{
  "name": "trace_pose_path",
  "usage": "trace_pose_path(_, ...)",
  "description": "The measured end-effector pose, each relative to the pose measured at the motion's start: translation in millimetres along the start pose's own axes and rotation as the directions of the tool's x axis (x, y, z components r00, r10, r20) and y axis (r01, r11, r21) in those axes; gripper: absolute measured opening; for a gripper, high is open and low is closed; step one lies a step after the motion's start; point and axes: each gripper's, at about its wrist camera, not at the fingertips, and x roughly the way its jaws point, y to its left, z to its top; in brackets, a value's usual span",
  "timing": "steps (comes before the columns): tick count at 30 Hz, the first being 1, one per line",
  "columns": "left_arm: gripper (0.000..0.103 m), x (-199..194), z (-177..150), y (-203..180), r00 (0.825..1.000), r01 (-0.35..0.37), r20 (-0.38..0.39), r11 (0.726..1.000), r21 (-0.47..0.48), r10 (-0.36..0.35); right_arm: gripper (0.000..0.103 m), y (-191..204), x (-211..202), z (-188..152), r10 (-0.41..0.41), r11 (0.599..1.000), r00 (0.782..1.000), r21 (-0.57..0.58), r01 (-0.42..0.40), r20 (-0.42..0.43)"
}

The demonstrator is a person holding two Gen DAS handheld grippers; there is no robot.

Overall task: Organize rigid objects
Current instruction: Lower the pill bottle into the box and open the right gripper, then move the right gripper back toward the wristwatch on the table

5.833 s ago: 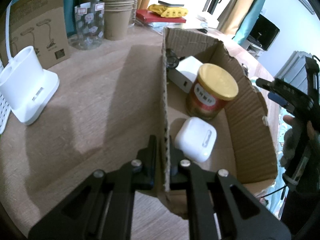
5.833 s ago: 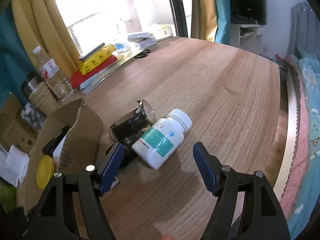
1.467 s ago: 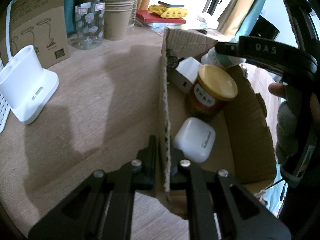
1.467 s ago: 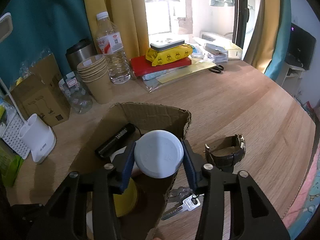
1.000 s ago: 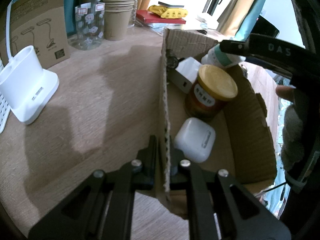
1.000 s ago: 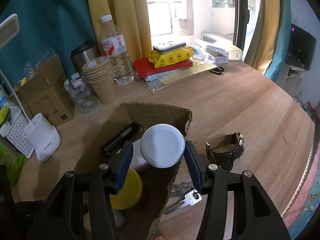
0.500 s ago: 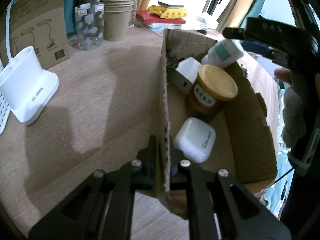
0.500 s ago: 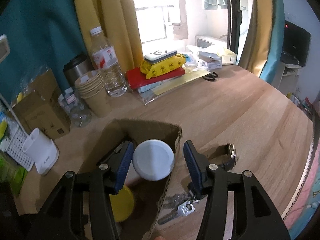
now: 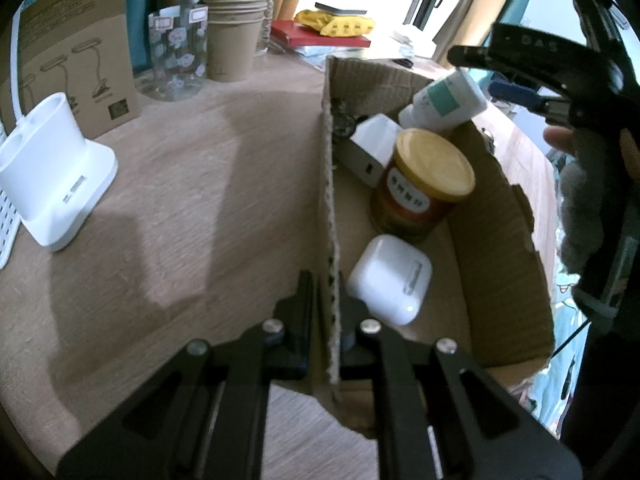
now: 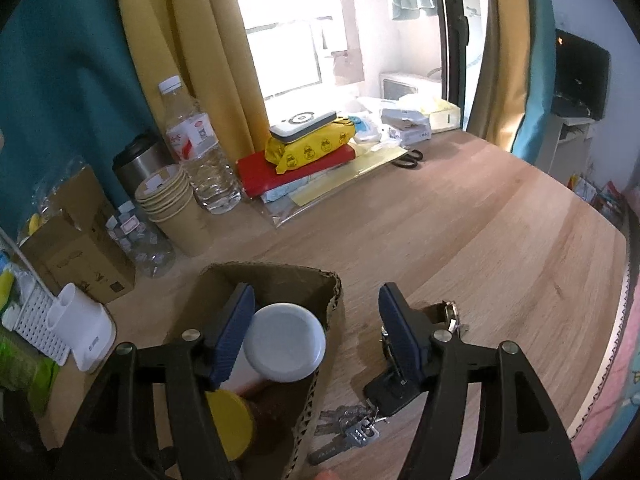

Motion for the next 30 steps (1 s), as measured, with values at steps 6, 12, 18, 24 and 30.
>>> trace_pose_path(6,0.009,1,-1,-2,1.0,0.001,0.001,1.0,0.01,-0.001,0.071,2,6,-16,0.007,1.0,0.999,-0.023,-0.008,-0.034)
trace_pose_path(12,0.009,1,-1,-2,1.0,-0.001,0.003,1.0,0.009,0.001,0.072,4,6,-35,0.019,0.999,0.998,-0.029,-0.021,-0.052)
trace_pose_path(18,0.009,1,-1,-3,1.0,-0.009,0.003,1.0,0.012,0.009,0.073,8,-8,-42,0.027,0.997,0.999,-0.065,-0.029,-0.028)
trace_pose_path(24,0.009,-1,-3,-3,1.0,-0.012,0.008,1.0,0.009,0.012,0.076,-3,-52,-28,0.024,0.997,0.997,-0.071,-0.019,0.067)
trace_pose_path(30,0.009,-1,-3,-5,1.0,-0.016,0.009,1.0,0.011,0.016,0.081,-23,-80,-22,-0.006,0.999,0.995,-0.042,0.01,0.104)
